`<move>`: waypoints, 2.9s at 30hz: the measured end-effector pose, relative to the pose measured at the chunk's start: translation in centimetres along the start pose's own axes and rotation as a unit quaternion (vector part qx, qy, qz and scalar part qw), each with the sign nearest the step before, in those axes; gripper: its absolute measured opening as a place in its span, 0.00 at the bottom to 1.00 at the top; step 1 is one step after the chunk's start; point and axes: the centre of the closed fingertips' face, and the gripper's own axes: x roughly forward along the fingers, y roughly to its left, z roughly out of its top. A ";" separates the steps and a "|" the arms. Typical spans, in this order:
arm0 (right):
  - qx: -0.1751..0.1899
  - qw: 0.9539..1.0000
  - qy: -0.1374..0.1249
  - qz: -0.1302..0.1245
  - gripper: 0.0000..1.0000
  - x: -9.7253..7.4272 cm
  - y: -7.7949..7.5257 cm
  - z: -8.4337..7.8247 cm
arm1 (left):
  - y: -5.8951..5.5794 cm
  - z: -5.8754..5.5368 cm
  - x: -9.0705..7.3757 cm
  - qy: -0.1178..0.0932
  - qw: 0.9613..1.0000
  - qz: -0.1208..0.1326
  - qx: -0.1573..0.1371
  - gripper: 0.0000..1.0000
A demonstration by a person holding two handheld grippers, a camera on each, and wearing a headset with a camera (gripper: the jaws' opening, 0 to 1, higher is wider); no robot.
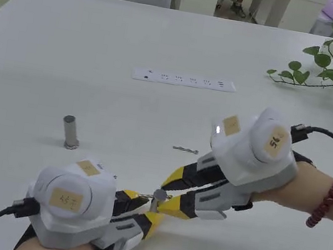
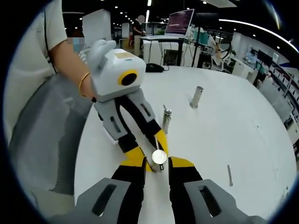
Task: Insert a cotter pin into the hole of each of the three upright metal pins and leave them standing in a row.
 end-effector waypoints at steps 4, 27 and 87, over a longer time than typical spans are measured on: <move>0.001 1.000 -0.004 0.001 0.20 0.3 0.0 0.1 | -0.1 -0.4 -0.5 0.010 1.000 -0.003 0.007 0.24; 0.010 0.999 -0.026 -0.015 0.13 0.8 -0.4 0.5 | -0.3 -1.4 -3.1 0.037 0.999 0.000 0.008 0.28; 0.050 0.998 -0.020 -0.017 0.16 1.7 -3.2 0.8 | -0.3 2.3 -10.6 -0.050 0.996 0.068 -0.018 0.50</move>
